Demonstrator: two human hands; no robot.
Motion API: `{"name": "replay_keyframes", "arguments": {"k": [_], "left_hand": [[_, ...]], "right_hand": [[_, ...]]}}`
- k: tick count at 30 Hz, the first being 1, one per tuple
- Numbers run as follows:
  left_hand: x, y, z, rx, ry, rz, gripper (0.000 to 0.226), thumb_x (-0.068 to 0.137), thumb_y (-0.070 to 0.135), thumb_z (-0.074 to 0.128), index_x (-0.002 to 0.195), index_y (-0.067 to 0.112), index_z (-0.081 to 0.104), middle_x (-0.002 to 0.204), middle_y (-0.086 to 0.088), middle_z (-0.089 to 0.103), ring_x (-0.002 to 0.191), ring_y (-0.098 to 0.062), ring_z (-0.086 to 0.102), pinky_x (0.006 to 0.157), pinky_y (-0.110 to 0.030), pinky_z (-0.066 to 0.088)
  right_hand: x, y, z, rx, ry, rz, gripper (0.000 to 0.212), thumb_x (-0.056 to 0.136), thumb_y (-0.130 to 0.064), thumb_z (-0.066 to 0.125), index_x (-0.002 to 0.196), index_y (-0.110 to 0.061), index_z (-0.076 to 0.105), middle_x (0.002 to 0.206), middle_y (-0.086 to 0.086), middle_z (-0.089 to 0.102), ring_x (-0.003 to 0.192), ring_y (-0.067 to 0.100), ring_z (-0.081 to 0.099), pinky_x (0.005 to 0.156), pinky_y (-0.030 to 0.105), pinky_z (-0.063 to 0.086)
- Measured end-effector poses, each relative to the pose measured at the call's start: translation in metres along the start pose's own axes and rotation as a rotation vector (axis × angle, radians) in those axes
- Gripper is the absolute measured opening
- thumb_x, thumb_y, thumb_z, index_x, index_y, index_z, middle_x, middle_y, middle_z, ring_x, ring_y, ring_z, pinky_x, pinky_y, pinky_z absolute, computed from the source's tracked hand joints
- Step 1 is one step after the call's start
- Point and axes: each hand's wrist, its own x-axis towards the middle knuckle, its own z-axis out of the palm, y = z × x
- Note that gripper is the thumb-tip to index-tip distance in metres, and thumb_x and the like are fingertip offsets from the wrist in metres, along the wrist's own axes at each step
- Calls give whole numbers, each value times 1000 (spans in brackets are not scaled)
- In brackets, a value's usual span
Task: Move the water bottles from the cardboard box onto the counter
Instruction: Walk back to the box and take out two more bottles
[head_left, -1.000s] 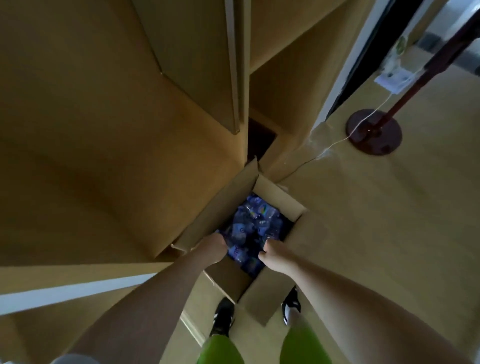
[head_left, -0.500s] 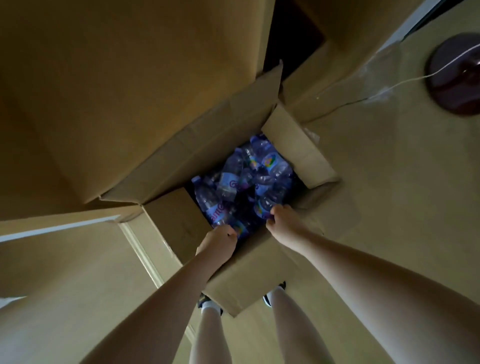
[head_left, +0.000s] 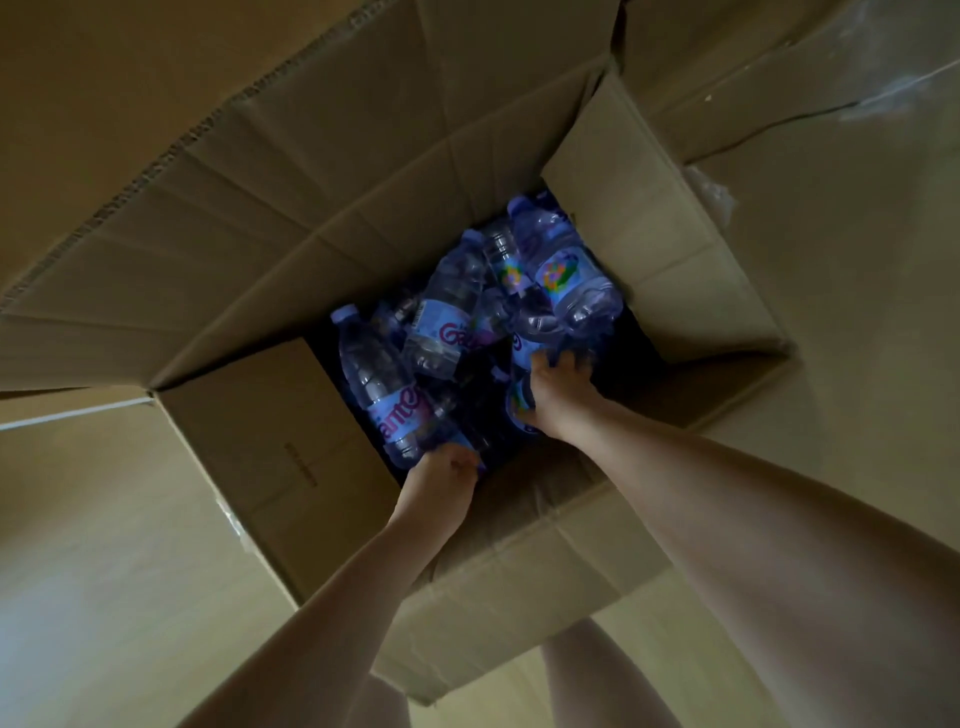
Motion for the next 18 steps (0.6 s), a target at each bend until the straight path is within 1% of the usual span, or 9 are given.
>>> {"name": "replay_keyframes", "arguments": {"k": [2,3,6,8,9,12,14,16,18], "left_hand": [[3,1,3,-26,1,-24,37,93,4,45,71,29,59,90,-7,64,88,-26,60,81,-32,47],[3,3,3,-29,-5,-33,36,93,3,45,71,29,59,90,-7,64,86,-24,59,77,-31,45],[-2,11,-2,-29,-13,-54,35,92,2,45,72,27,58,91,-7,63,85,-21,56,70,-27,40],[-7,18,-7,-58,-25,-73,31,92,0,45,73,21,59,88,-9,62,78,-21,54,60,-27,38],[-10,23,-10,-71,-37,-80,28,92,0,45,76,17,60,87,-10,61,75,-20,54,56,-26,38],[-24,41,-17,-191,-36,-124,19,97,0,42,94,4,60,80,-13,59,73,-24,53,56,-26,35],[-35,54,-19,-289,-29,-164,17,100,4,39,100,5,56,78,-11,58,69,-22,53,59,-27,38],[-48,67,-21,-358,-34,-202,16,101,10,39,105,8,55,82,-10,60,71,-19,56,66,-28,45],[-60,77,-23,-450,-44,-242,18,102,15,40,109,10,56,84,-9,62,71,-16,57,68,-26,47]], "right_hand": [[4,3,-1,-52,0,-6,71,91,-18,64,147,-15,21,150,22,17,137,45,20,105,47,36],[3,4,-4,-77,4,-15,70,89,-21,66,145,-17,24,149,20,20,135,44,24,102,47,39],[-5,1,-11,-191,19,-42,75,82,-42,70,141,-21,30,143,15,31,128,40,38,92,47,44],[-14,-3,-13,-196,57,-29,79,78,-52,70,139,-19,32,138,14,38,123,36,46,87,42,44],[-19,-4,-14,-165,84,-14,79,77,-56,69,137,-18,34,136,14,40,121,34,48,84,39,44],[-34,-3,-23,-72,151,20,83,76,-63,64,136,-15,34,130,13,49,115,31,53,73,36,38],[-45,1,-35,-9,172,34,84,76,-67,60,136,-15,35,126,11,54,113,31,56,71,36,37],[-56,4,-46,90,174,56,84,77,-69,56,135,-12,36,127,11,56,113,32,57,72,36,37],[-67,6,-55,298,127,87,81,79,-65,56,132,-8,39,126,13,56,110,32,59,73,33,40]]}}
